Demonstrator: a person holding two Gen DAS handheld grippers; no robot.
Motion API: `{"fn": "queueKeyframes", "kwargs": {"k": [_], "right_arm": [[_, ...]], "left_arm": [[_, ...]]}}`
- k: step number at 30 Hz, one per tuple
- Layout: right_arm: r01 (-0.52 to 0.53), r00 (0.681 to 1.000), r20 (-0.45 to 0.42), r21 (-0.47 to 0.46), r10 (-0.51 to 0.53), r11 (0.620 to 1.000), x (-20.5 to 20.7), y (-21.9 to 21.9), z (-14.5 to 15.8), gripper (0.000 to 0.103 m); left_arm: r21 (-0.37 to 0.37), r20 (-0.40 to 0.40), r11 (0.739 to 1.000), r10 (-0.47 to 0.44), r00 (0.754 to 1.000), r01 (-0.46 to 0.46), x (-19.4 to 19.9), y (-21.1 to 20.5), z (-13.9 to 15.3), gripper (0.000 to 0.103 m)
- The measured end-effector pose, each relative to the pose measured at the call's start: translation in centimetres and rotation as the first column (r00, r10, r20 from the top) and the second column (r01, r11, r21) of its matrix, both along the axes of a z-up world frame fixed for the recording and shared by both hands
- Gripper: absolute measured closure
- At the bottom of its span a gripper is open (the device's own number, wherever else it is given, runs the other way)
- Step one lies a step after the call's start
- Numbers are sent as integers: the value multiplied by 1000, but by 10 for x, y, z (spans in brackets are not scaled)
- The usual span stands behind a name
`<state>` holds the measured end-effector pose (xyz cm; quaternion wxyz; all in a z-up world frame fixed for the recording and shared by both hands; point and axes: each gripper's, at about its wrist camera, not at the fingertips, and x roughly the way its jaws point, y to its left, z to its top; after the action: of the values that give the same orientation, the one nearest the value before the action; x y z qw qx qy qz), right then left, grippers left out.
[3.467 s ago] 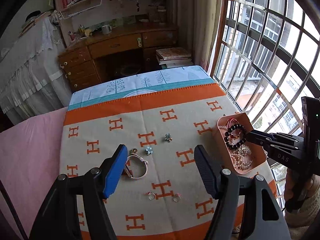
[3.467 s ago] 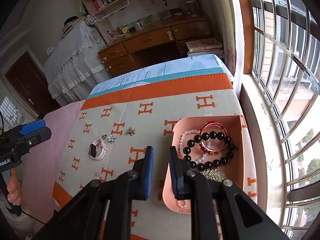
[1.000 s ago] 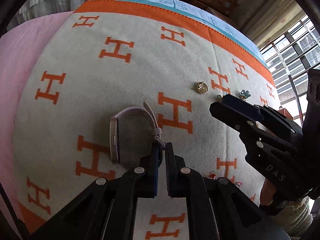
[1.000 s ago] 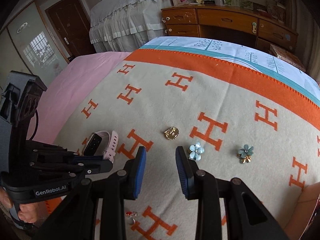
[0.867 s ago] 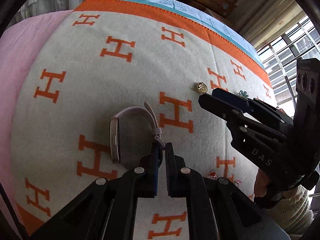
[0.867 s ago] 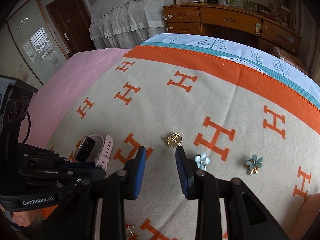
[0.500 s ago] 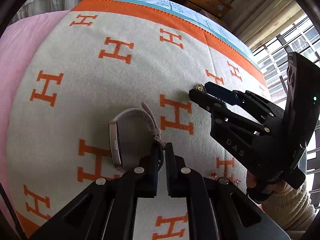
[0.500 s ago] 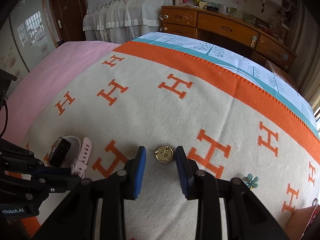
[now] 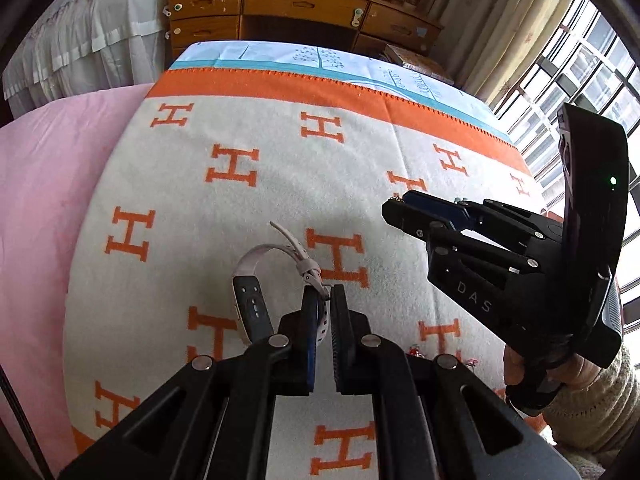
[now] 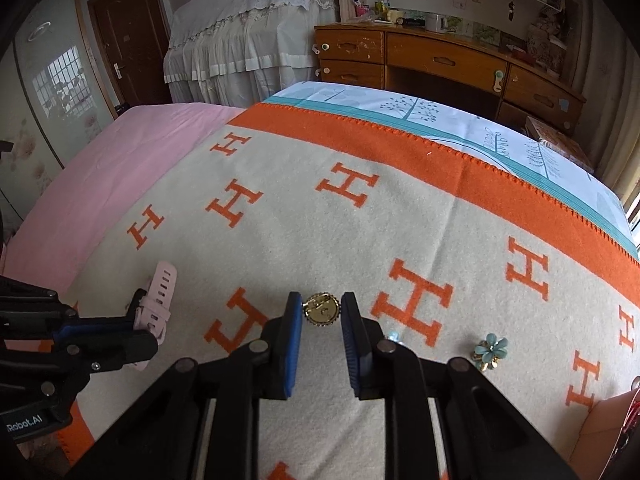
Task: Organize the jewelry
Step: 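Close the left tool on the white smartwatch band while the right tool closes on the gold round charm, then carry the smartwatch with the left tool into the pink tray while the right tool drops the gold charm there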
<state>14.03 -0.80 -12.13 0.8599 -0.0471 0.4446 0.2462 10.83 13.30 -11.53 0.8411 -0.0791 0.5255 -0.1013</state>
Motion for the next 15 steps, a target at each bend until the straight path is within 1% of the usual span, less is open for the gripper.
{"fn": "queueKeyframes", "kwargs": {"k": [3, 6, 7, 11, 15], "right_arm": [[17, 999, 36, 68, -20, 998, -18, -19, 24, 84], [39, 995, 88, 123, -50, 992, -39, -44, 49, 84], [49, 992, 104, 140, -64, 989, -47, -54, 57, 84], [112, 980, 138, 208, -142, 972, -74, -103, 83, 84], [194, 964, 130, 245, -231, 950, -93, -155, 102, 84]], "left_arm": [[-24, 26, 1000, -10, 1000, 10, -4, -5, 22, 99], [-94, 32, 995, -39, 999, 42, -10, -15, 44, 99], [-104, 41, 993, -52, 998, 56, -12, -20, 52, 99], [-112, 106, 984, -129, 986, 140, -22, -60, 87, 99], [-121, 163, 960, -232, 959, 253, -33, -112, 120, 99]]}}
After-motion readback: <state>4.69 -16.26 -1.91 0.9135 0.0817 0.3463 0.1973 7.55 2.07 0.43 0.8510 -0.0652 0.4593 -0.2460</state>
